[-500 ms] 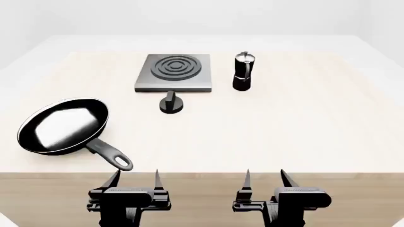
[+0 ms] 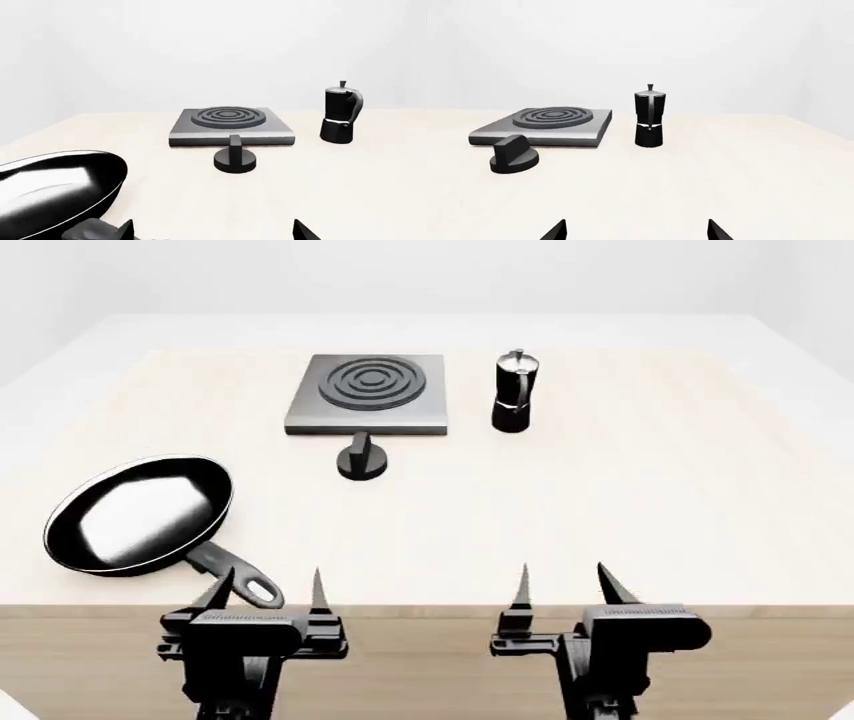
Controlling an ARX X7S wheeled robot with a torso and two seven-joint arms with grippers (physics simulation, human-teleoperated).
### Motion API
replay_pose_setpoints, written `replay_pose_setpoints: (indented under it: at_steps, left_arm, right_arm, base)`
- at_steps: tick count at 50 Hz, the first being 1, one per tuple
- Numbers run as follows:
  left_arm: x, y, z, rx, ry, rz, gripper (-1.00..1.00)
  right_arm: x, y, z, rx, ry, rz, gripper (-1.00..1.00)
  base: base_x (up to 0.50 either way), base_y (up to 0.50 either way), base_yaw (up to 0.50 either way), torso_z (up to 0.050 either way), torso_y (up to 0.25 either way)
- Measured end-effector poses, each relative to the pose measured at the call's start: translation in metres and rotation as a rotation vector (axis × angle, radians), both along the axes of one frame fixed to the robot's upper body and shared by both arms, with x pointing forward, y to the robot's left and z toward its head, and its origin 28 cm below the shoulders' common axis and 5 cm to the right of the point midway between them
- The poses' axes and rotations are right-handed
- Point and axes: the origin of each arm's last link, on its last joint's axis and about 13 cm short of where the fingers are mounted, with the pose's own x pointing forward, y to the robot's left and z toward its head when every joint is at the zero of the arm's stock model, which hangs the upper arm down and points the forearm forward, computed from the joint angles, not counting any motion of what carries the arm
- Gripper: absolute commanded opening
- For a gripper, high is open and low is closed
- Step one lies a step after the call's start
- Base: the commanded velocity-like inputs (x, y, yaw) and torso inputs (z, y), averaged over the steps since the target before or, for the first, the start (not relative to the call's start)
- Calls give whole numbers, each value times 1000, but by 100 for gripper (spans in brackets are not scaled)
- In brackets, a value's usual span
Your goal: Turn on the stove and put the moka pot on it.
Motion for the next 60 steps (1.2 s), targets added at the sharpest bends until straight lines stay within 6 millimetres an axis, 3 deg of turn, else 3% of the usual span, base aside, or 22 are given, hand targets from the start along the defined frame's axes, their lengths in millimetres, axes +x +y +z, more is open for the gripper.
replay_pose_setpoints:
  at_steps: [8,15,23,37,60]
  left_arm:
    - [9,16,70,90,-150,29,100]
    - [1,28,129,164,-285,71,100]
    - [-14,35,172,198,-434,107,100]
    - [-34,35,194,234,-504,113,100]
    - [-45,35,203,243,-521,94,100]
  right_arm:
    - [23,-4,63,24,-152,-27,100]
    - [30,-9,118,44,-280,-45,100]
    - [23,-11,160,71,-386,-46,100]
    - [10,-12,189,88,-477,-34,100]
    - [2,-12,202,94,-513,-25,100]
  base:
    - [0,0,0,0,0]
    - [0,0,0,0,0]
    - [0,0,0,24,44]
    - [0,0,0,50,96]
    - [0,0,0,50,96]
